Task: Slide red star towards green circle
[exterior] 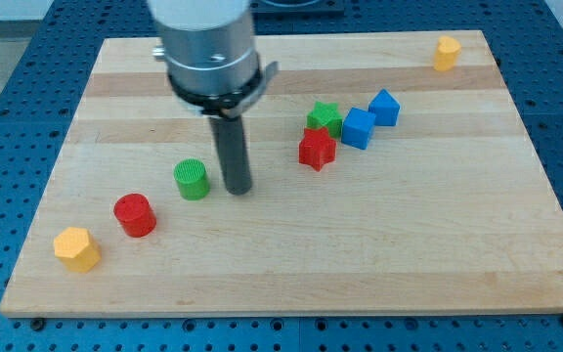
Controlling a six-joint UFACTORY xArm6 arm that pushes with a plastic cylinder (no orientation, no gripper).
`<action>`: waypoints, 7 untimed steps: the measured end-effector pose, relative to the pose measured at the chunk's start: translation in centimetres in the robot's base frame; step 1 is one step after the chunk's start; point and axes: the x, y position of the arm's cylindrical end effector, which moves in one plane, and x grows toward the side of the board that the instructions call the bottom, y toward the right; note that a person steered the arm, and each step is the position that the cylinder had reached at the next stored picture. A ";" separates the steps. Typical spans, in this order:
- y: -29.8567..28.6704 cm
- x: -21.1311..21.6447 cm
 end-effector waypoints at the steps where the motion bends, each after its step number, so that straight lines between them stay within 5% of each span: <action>1: 4.8 0.0; 3: 11.6 -1.8; 7: 7.6 -4.1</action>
